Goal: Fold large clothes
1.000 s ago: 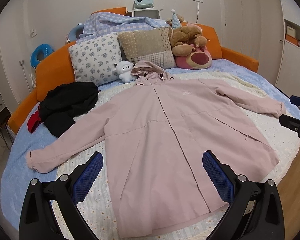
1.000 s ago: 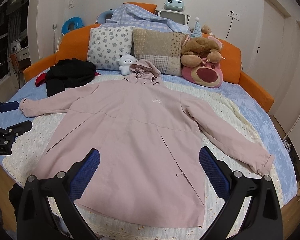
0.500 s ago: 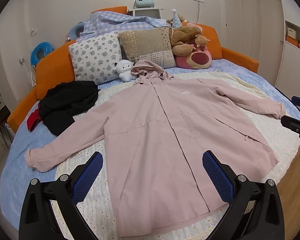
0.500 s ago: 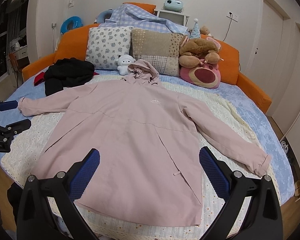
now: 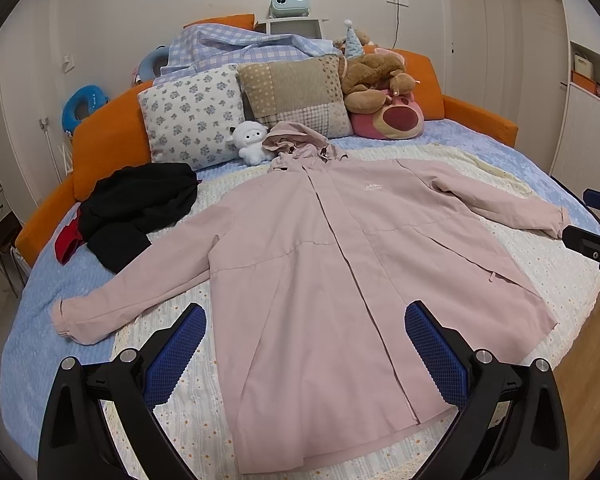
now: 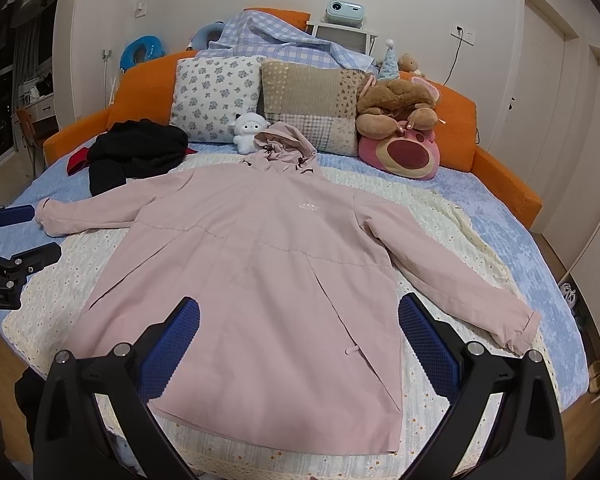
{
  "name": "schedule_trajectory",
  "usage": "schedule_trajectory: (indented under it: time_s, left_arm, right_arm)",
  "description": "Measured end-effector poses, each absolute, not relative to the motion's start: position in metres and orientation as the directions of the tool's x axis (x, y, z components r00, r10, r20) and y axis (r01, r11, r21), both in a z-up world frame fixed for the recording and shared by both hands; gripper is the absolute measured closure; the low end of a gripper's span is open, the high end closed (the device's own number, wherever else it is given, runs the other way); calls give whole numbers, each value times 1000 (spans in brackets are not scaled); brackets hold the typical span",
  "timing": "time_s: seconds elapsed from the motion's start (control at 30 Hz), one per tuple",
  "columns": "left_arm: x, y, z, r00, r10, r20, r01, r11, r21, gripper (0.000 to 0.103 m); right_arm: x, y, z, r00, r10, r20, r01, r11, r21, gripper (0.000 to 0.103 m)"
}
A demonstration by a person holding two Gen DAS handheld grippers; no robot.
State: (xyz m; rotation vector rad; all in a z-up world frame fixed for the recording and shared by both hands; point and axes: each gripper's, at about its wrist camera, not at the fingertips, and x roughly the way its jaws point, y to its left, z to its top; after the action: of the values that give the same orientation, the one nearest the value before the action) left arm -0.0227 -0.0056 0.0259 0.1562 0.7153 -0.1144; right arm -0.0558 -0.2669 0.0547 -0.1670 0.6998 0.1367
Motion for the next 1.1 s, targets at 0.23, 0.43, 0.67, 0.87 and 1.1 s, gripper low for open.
schedule_trajectory:
  time_s: [0.23,0.43,0.67,0.87,1.1]
  left_arm:
    - [-23,-6,25,749,-50,-660,157,982,104,2]
    - [-23,-5,25,748,-48,-662,155,982,105,2]
    - [-23,-1,25,749,-51,-660,155,983,100,2]
    - [-23,0,26,749,-45,-661,151,983,104,2]
    - [-22,0,26,749,-43,-661,150,983,106,2]
  right_arm:
    - [-53,-268,58,755,69,-652,-180,978,-105,4]
    - [-53,-269,58,754,69,-654,-181,978,-105,4]
    - [-52,-269,56,751,73,-657,-183,978,-101,4]
    - [-51,-265,52,747,79,-660,-191,977,-98,4]
    - [-52,-265,52,746,79,-661,-189,977,-97,4]
